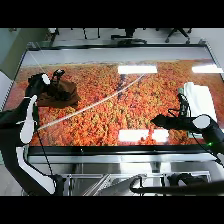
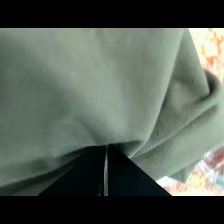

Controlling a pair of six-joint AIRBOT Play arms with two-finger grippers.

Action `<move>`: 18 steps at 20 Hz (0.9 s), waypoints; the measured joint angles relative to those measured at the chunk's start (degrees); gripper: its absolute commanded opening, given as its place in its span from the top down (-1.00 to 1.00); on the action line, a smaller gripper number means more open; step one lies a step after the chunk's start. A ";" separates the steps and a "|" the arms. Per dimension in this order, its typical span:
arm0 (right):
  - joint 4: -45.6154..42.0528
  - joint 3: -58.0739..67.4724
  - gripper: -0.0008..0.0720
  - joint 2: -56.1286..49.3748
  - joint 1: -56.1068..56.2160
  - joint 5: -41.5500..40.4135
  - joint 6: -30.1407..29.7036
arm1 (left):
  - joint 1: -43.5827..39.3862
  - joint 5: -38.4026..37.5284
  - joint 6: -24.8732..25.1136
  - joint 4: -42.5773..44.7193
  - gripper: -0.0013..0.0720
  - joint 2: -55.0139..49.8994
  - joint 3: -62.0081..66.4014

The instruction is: Fold the shirts.

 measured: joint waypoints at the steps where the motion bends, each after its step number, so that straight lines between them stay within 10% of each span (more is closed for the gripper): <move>1: 0.00 0.00 0.04 0.00 0.00 0.00 0.00 | -0.31 -0.17 -0.90 -0.15 0.94 -0.79 1.31; 4: -0.02 0.00 0.06 0.00 0.00 0.22 0.00 | -5.49 -4.11 -4.46 -2.36 0.94 1.97 12.59; 6: -0.04 0.20 0.72 0.00 0.00 0.26 -0.85 | -9.90 -5.55 -4.92 -5.79 0.94 6.45 16.68; 10: -0.04 1.99 0.71 0.00 -0.02 0.50 -3.65 | -20.72 -6.49 -5.31 -12.13 0.94 15.13 15.02; 13: -0.02 2.89 0.09 0.00 -0.02 0.68 -4.57 | -29.05 -5.44 -5.31 -13.62 0.93 17.86 7.37; 14: 0.00 3.08 0.09 0.00 -0.02 0.68 -4.72 | -31.41 -3.72 -5.31 -13.81 0.82 18.32 4.24; 16: 0.00 3.52 0.08 0.00 -0.04 0.70 -4.83 | -33.73 -1.01 -5.79 -14.01 -0.72 18.71 0.57; 18: -0.02 4.66 0.05 0.00 -0.04 0.70 -4.96 | -34.05 0.09 -7.10 -14.29 -0.78 18.97 -0.39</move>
